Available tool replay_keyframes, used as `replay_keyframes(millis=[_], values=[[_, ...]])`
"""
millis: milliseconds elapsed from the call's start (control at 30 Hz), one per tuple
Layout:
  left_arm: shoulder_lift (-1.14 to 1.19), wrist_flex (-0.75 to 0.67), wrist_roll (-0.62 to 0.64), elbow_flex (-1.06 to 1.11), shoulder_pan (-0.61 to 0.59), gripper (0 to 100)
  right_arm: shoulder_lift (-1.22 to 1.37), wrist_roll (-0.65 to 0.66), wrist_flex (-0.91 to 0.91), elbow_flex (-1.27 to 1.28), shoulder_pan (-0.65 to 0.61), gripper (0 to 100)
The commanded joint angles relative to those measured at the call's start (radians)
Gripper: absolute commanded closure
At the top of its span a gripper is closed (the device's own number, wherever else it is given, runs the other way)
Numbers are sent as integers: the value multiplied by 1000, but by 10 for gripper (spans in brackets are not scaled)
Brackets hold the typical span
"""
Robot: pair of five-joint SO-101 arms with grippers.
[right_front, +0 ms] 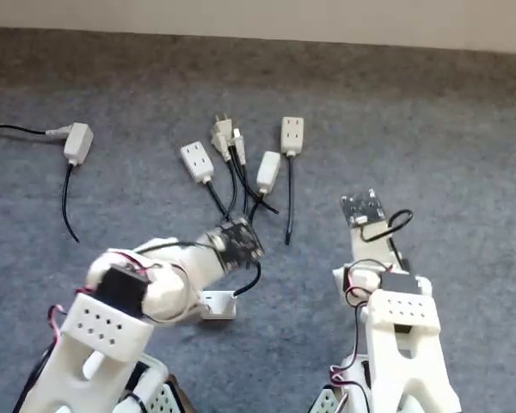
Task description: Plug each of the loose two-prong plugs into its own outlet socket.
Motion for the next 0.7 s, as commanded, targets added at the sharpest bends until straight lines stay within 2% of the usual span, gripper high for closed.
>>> replay_keyframes(millis=[0,200,500,567,667], values=[[-13,-120,-11,82,120,747,-35,-23,-82,31,16,649],[-13,-301,-12,239,170,747,-31,-25,-107,50,16,649],[-13,-460,-54,387,104,748,-36,-25,-111,71,12,649],[-13,-462,-54,397,104,786,-36,-25,-133,76,10,649],[-16,-462,-55,397,104,896,-33,-25,-143,76,12,649]])
